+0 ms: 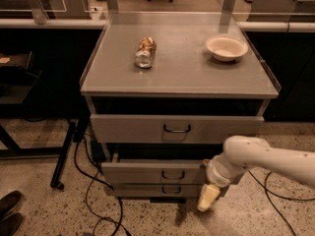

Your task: Open middle drawer

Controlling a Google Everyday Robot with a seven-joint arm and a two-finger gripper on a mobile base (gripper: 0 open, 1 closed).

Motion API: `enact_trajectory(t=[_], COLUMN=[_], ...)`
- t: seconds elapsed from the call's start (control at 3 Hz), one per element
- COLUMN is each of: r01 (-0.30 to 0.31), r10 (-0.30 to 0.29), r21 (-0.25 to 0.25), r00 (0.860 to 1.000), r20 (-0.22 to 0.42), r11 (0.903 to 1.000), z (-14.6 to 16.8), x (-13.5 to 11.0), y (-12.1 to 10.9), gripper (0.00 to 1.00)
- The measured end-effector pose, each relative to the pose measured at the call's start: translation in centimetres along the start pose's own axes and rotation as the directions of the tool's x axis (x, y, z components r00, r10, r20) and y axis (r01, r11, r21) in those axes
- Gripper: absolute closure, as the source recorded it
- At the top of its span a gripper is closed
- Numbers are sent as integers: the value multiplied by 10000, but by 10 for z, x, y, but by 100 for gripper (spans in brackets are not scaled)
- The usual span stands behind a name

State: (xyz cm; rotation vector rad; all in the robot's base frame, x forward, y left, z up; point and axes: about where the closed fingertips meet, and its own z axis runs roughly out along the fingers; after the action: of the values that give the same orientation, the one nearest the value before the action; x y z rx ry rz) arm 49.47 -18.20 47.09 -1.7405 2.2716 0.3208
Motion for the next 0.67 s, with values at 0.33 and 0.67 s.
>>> enact_trajectory(t=[0.33, 0.67], r01=[242, 380], r10=[-242, -381], r21=[-13, -44], r00=[9996, 9989], r20=[-134, -273], r11=[9997, 9993], z=[24, 42], x=[-10, -18], y=[-16, -26], gripper=[0, 3])
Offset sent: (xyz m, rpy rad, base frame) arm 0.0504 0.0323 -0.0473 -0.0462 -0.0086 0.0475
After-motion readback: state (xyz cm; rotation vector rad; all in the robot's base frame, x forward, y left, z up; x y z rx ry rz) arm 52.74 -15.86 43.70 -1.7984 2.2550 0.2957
